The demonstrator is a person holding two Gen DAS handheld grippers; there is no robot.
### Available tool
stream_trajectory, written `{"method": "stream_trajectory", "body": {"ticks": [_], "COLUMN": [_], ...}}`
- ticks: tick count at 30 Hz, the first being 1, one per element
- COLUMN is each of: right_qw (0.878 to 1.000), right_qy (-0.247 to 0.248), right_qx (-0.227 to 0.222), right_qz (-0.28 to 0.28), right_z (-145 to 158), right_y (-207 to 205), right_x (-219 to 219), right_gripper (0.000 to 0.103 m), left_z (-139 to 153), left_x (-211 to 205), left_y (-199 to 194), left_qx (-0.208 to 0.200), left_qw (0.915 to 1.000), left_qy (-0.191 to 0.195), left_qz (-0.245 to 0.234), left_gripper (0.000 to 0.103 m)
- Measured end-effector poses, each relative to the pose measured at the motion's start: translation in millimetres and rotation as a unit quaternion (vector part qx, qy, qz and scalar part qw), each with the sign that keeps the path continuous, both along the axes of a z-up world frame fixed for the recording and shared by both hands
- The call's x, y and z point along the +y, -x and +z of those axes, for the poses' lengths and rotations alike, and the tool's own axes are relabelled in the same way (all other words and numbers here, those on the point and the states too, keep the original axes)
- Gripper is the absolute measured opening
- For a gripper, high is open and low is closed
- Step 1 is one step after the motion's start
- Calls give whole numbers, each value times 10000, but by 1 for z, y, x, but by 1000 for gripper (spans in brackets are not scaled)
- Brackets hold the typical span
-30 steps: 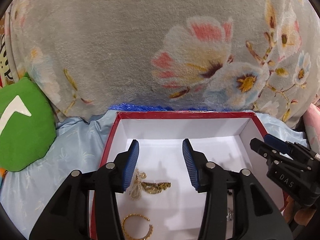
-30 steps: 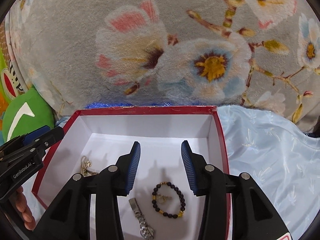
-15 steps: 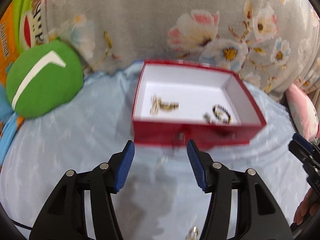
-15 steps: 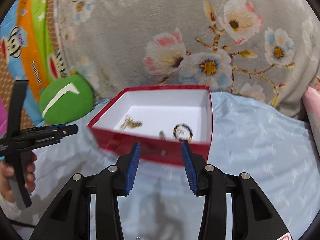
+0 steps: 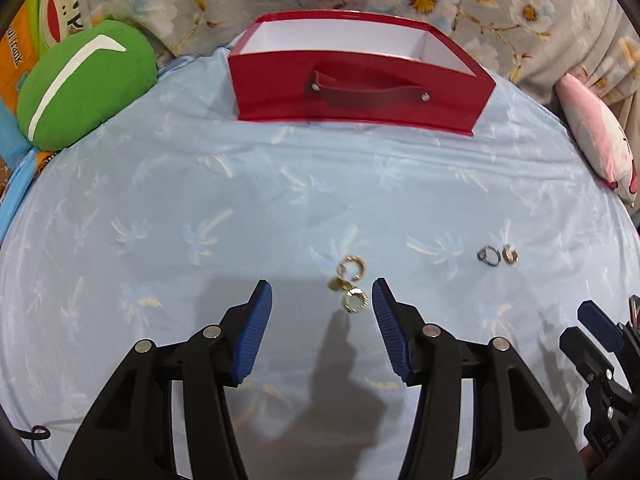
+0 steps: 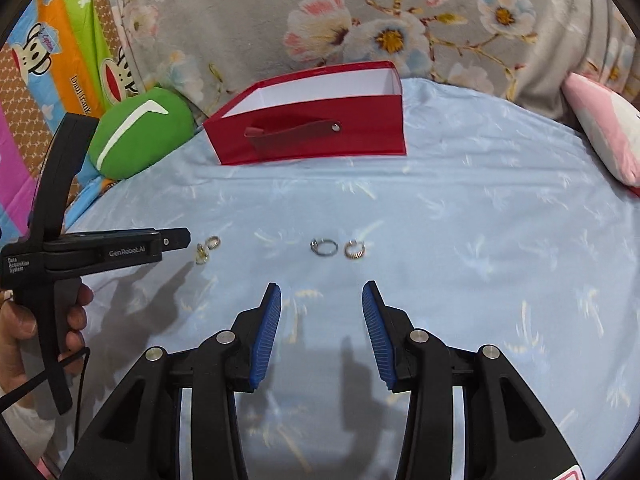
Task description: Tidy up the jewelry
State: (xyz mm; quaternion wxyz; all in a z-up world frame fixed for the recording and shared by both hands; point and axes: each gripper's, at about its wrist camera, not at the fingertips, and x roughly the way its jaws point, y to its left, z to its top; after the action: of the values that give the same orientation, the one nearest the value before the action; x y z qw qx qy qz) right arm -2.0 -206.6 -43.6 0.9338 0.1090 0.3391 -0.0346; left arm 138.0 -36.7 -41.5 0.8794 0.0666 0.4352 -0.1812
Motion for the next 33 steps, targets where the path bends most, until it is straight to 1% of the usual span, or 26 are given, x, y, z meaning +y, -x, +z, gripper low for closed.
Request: {"method": "stream_trajectory", "body": {"ticks": [2,5,9,13,16,19,23,29,33], "right_qw": [10000,9999,9999,9999,9998,9995,9981,9956,9953], "right_qy": [-69,-32,-81,-41,0,52,186,272,349], "right_qx": [29,68,90,129,180,268,530,848,850], "right_qz": [-45,-96,-106,-88,14,154,241,296,313], "right_z": [-4,-8,-9,-5,-1,-2,-10,-23,-24], "right_y": [3,7,5,-11,-33,-59,-86,-103,-108], "right_x": [-1,-1,-3,-3,-2,2,4,5,6], "right_gripper": [42,42,42,42,42,39,27,17,16], "left_z": [-6,-16,-19,-18,-18,-18,-18,-15,-10], "left_x": [-5,-10,-11,-6,-1,3,7,13,17], "left_y": [1,0,1,-2,-6,-8,-8,-11,-13], "left_qx": [61,134,133,157,173,165,185,221,186], "left_qw": [10000,9998,9997,9996,9994,9992,9992,9988,9988], "left_qy": [-58,-156,-132,-7,54,93,93,234,298], "left_qz": [-1,71,155,227,301,355,345,358,355], "left_gripper": [51,51,50,50,50,50,50,50,50]}}
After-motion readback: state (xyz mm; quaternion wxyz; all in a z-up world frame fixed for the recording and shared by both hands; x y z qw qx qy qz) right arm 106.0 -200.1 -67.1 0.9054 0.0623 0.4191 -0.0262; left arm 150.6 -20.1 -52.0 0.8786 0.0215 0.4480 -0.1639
